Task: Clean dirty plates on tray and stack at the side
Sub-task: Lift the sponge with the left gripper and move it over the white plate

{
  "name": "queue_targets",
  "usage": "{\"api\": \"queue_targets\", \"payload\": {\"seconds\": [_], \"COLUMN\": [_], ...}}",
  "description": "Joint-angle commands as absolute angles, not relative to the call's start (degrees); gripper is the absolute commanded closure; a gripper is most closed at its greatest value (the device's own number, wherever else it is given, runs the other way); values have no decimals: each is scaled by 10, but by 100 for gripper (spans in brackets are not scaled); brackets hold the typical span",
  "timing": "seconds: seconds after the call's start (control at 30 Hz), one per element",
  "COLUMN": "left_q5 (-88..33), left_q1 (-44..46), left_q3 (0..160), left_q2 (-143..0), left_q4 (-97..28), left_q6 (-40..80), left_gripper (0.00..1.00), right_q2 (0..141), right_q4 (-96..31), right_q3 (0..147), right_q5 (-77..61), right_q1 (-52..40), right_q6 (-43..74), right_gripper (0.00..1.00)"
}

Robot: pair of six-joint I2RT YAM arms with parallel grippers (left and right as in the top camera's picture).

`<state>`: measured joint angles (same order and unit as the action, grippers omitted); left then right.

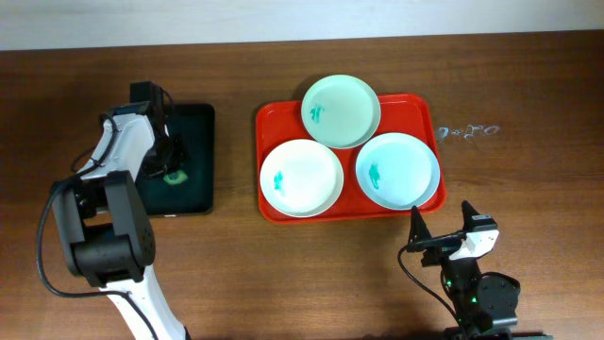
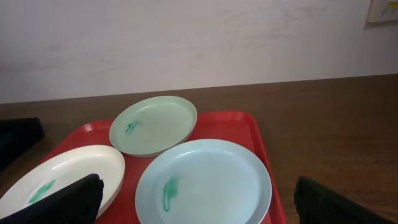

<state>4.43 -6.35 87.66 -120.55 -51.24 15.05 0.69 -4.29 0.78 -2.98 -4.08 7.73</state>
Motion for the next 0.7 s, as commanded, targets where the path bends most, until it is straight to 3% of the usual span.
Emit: {"api": "queue_targets", "payload": {"seconds": [0.0,0.1,0.13,0.27,0.33,0.43,0.53,0.67], "left_q5": [32,32,32,32,32,32,32,-5], "left_q1": [-65,-65,-65,-65,-65,-65,-65,-65], "left_q3": [882,882,882,882,882,914,1076,1221], "left_q2": [-1212,-1212,-1212,-1212,-1212,-1212,-1212,-1212], "left_q4": [-514,-474,-471,-472,-474,-510,-656,-747], "left_q6": [142,142,142,142,142,142,142,142], "left_gripper": [1,1,11,80,100,100,100,100], "right_q2": [4,4,4,4,4,4,4,4], "right_q4": [-43,-43,-43,-43,-43,-43,-43,-43], "right_q3": [3,3,3,3,3,3,3,3], "right_q5": [-27,-27,-27,-27,-27,-27,-27,-27], "right_q1": [-45,-45,-45,-45,-45,-45,-45,-45], "right_q6": [78,78,78,78,78,78,78,78], "right_gripper": [2,2,1,1,2,1,1,1]}}
